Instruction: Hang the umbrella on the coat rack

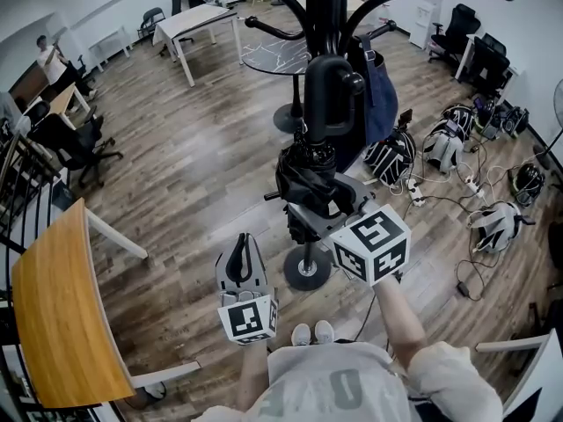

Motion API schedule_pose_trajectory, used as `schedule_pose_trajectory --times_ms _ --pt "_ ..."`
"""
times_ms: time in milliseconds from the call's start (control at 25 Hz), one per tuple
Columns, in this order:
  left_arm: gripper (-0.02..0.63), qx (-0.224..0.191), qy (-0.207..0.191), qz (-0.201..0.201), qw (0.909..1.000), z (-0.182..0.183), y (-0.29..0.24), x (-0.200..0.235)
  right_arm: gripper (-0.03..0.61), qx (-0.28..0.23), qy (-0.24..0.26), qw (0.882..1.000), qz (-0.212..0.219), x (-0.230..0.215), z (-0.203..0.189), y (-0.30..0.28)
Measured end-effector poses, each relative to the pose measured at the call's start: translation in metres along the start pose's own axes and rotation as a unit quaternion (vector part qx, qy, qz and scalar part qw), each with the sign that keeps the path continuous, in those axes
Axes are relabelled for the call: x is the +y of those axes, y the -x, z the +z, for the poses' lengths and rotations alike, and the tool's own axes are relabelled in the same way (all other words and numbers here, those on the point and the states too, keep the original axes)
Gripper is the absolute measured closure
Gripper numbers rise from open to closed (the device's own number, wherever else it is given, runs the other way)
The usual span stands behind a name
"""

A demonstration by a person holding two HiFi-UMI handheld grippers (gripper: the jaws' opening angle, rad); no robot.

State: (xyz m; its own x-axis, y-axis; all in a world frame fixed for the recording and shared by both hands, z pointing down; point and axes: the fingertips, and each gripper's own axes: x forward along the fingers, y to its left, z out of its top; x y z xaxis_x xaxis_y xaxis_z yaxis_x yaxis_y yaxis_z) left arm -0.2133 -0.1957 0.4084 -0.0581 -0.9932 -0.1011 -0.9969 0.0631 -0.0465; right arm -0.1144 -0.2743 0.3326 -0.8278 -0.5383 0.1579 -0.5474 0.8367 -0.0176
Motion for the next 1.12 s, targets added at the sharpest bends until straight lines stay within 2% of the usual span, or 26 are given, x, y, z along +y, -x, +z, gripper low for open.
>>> schedule_pose_trajectory --times_ms 520,640,800,1120 --pt "0.571 0.002 -0.001 0.003 1.0 -0.003 -0.002 0.002 0.298 -0.016 0.008 1.0 -0.023 -0.013 -0.002 -0.007" --pt "0.571 -0.004 -0.007 0.0 1.0 0.002 -0.004 0.0 0.298 -0.012 0.01 1.0 -0.015 -0.015 -0.003 -0.007" --pt "0.571 -0.011 -0.009 -0.006 0.9999 0.008 -0.007 -0.003 0.291 -0.003 0.016 0.999 -0.028 -0.021 -0.004 -0.004" --pt "0.571 -0.012 -0.015 -0.026 0.9995 0.014 -0.007 -0.017 0.239 -0.051 -0.011 0.997 -0.058 -0.031 0.01 0.016"
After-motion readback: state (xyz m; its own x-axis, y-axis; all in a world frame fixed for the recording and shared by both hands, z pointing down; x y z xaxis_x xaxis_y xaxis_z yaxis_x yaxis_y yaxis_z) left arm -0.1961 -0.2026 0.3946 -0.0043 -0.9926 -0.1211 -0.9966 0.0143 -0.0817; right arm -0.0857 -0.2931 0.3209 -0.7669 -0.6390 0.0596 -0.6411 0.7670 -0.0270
